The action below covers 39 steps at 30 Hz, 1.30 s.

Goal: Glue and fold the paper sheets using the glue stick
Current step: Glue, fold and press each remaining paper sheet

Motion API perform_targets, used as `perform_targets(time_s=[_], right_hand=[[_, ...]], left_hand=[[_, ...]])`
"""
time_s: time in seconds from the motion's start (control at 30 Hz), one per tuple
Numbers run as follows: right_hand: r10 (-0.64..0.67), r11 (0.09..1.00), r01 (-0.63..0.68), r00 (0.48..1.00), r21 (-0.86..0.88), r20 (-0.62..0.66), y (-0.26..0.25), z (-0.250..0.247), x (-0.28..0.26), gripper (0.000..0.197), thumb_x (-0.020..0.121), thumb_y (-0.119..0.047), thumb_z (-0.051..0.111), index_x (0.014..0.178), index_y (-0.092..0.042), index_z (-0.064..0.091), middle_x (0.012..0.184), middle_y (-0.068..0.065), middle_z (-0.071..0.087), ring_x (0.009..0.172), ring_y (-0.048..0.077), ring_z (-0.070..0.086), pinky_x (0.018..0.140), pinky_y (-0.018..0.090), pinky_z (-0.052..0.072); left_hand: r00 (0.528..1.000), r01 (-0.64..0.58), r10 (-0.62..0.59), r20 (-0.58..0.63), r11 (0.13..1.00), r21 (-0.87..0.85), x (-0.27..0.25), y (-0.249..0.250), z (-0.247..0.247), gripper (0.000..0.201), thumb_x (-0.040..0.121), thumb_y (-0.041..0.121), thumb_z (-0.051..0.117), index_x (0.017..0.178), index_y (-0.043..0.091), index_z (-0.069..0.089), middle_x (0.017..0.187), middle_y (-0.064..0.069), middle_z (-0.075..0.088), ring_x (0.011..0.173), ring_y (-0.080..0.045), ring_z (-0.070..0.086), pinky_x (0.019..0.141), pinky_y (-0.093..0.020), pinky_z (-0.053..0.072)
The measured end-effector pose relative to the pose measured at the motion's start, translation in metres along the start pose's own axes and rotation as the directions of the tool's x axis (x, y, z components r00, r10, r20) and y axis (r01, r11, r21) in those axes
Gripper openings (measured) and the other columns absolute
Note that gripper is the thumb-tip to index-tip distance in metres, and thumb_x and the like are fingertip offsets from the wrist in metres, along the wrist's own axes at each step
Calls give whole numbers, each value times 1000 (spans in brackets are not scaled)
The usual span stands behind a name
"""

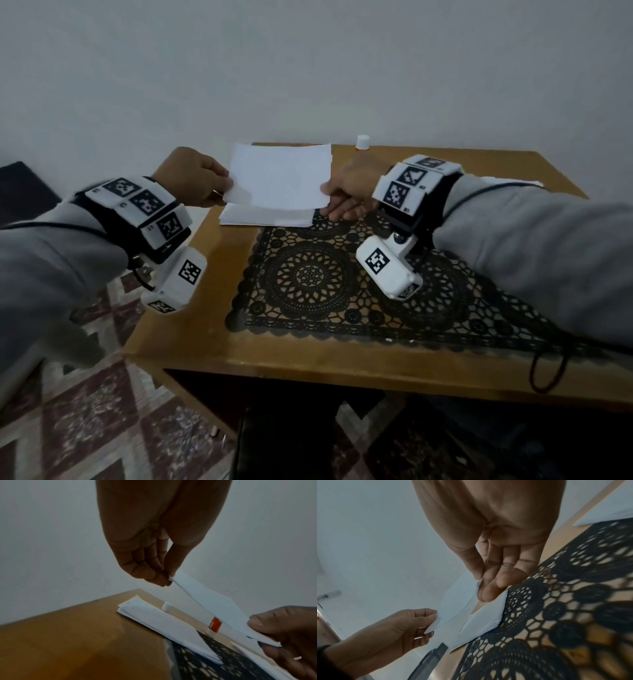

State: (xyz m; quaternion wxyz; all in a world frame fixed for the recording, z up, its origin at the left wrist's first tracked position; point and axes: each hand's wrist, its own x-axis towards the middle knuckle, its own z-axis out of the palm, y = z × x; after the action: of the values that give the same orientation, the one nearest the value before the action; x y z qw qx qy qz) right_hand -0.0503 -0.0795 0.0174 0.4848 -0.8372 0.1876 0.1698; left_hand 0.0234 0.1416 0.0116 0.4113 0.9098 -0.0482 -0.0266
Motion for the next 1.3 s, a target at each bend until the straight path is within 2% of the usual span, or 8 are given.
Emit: perform_targets(time_s=[0.13, 0.27, 0.37, 0.47, 0.6, 0.87, 1.17, 1.3], right_hand=[[71, 990, -65, 997, -128, 43, -10, 17, 17, 37, 104, -22, 35, 69, -12, 42, 45, 2, 53, 36, 10, 49, 37, 15, 39], [-65, 963, 49, 996, -264, -55, -12, 26, 31, 33, 101, -10, 43, 68, -8, 45, 69, 5, 54, 55, 17, 54, 53, 27, 47], [-49, 954, 27, 996, -297, -68, -8, 27, 42, 31, 99, -14, 51, 73, 1, 49, 68, 13, 57, 30, 15, 54, 29, 19, 38], [-27, 930, -4, 997, -368, -78, -8, 28, 47, 30, 100, -16, 50, 76, 2, 47, 69, 15, 54, 22, 13, 47, 24, 16, 33], [-98, 880, 52, 992, -472, -73, -8, 25, 46, 28, 98, -15, 54, 73, -3, 53, 74, 13, 63, 36, 14, 55, 27, 17, 38], [-230, 891, 153, 964, -428, -134, 8, 0, 19, 21, 92, -16, 57, 86, 2, 67, 69, 13, 70, 47, 21, 59, 42, 24, 48], [-461, 724, 134, 824, -677, -330, 85, -92, -32, 32, 87, -13, 58, 69, 13, 62, 78, 31, 66, 69, 41, 64, 73, 49, 56], [-442, 694, 40, 811, -718, -383, 124, -126, -35, 29, 87, -17, 58, 71, 8, 59, 81, 24, 67, 74, 36, 62, 70, 41, 53]], left_hand=[[1000, 1, -3, 26, 996, 87, 12, -8, 4, 9, 87, 1, 64, 95, 3, 66, 84, -13, 67, 68, -21, 66, 76, -34, 57], [998, -22, 11, 69, 987, 161, 24, -14, 8, 16, 84, -3, 63, 99, 3, 67, 83, -14, 65, 68, -24, 65, 70, -31, 59], [995, -33, 8, 100, 968, 248, 28, -21, 13, 14, 84, 2, 66, 97, 5, 67, 76, -10, 65, 64, -23, 64, 64, -29, 59], [992, -31, -6, 126, 956, 292, 29, -25, 15, 15, 85, 7, 67, 97, -1, 69, 82, -14, 66, 72, -28, 61, 83, -41, 55], [991, -59, 18, 135, 950, 306, 29, -27, 14, 21, 86, 7, 66, 101, -8, 68, 96, -22, 68, 82, -32, 64, 89, -42, 54], [979, -202, 157, 132, 845, 494, 7, -16, 7, 19, 87, 12, 61, 104, 8, 69, 99, -10, 67, 92, -26, 63, 82, -34, 49], [826, -561, 503, 254, 694, 452, -39, 69, 62, 20, 89, 11, 54, 103, 11, 70, 107, -5, 68, 99, -24, 61, 87, -25, 42], [728, -684, 614, 305, 623, 379, -50, 108, 115, 18, 89, 10, 54, 99, 10, 68, 100, -1, 67, 89, -15, 58, 70, -16, 30]])
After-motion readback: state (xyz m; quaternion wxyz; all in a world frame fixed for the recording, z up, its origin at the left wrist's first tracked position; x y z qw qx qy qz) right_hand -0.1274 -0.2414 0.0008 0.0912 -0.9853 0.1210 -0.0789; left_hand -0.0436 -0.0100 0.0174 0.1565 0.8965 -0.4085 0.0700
